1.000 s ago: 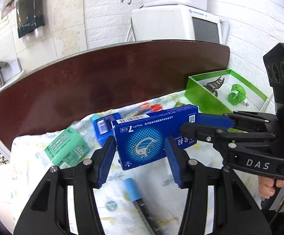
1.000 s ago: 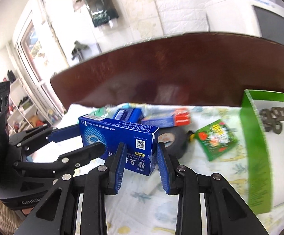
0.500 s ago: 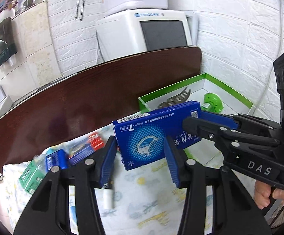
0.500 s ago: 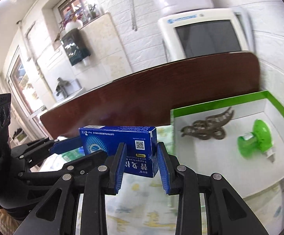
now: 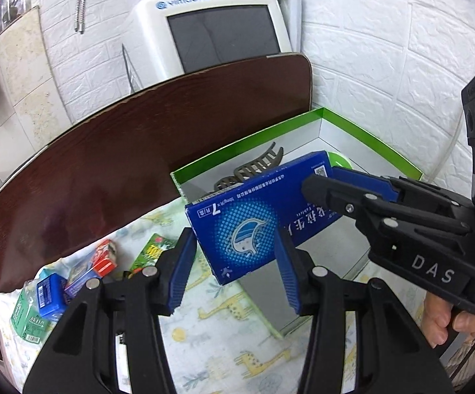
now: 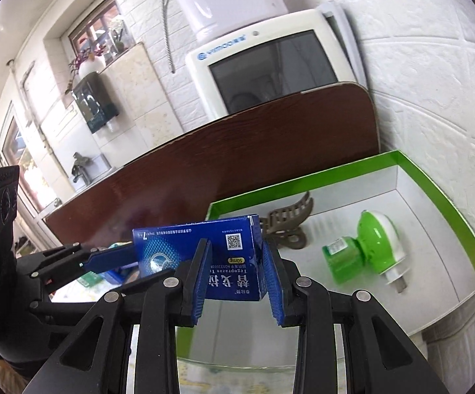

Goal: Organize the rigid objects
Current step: 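Carry the blue medicine box with the right gripper over the green box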

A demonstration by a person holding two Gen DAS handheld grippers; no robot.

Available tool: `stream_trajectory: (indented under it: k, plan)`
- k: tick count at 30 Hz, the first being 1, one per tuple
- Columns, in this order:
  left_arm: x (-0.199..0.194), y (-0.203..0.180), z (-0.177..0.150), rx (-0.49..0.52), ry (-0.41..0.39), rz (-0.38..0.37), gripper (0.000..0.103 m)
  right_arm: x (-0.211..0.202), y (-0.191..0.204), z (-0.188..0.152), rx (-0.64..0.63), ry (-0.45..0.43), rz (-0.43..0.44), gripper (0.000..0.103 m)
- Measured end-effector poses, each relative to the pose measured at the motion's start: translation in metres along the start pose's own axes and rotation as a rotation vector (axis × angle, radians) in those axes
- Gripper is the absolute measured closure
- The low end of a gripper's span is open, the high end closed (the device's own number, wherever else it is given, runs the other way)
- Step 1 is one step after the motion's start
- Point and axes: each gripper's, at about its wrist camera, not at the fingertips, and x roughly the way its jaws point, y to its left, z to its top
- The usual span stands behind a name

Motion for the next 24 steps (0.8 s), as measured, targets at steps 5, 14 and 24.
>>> stream_trajectory:
  k: [5,14,24]
  plan:
    - [0.016,-0.009,0.006,0.012,0.026,-0.001,0.055,0.004,-0.019,0.002,0.033,0.001,-0.016,0.069]
    - [0.042,-0.010,0.011,0.014,0.079,0.005,0.055,0.021,-0.037,0.003,0.063,0.024,-0.027,0.069]
    - [0.062,-0.010,0.012,0.018,0.117,0.002,0.055,0.036,-0.044,-0.002,0.072,0.054,-0.066,0.069]
